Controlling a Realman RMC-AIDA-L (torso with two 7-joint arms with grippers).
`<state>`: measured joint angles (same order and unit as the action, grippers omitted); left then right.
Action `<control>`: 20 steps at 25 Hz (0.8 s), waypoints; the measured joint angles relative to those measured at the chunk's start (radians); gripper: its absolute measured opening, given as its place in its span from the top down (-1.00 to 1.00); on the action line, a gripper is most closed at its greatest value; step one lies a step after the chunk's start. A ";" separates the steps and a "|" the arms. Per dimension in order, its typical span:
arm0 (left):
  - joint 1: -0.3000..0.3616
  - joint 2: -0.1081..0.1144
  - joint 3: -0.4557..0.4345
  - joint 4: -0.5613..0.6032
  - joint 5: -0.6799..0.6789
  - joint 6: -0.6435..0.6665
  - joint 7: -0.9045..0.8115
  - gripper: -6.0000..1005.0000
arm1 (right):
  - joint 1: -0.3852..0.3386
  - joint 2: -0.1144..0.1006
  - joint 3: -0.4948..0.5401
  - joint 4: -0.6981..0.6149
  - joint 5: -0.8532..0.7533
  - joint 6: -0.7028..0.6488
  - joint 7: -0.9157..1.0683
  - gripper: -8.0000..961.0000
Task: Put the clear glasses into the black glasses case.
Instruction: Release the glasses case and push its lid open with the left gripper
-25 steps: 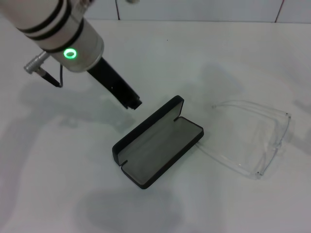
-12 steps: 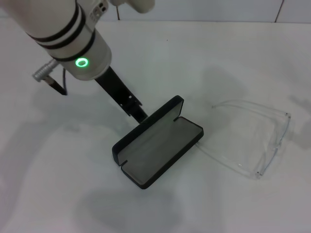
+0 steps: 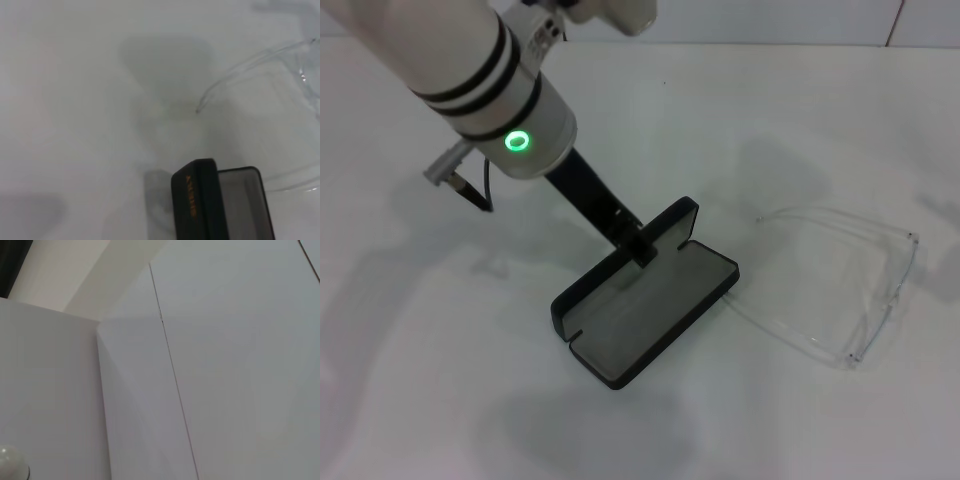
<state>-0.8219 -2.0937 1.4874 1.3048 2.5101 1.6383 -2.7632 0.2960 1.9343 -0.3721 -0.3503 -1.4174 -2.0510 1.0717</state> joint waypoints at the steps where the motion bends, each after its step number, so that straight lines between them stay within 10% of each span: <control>1: -0.002 0.000 0.000 -0.014 0.001 -0.008 0.002 -0.30 | 0.000 0.000 0.000 0.000 0.000 0.000 0.000 -0.82; 20: -0.004 0.002 0.011 -0.142 0.010 -0.077 0.065 -0.22 | -0.002 0.005 -0.005 0.002 0.000 0.020 0.000 -0.81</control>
<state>-0.8258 -2.0921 1.4981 1.1632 2.5202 1.5618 -2.6983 0.2937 1.9390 -0.3772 -0.3484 -1.4173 -2.0306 1.0714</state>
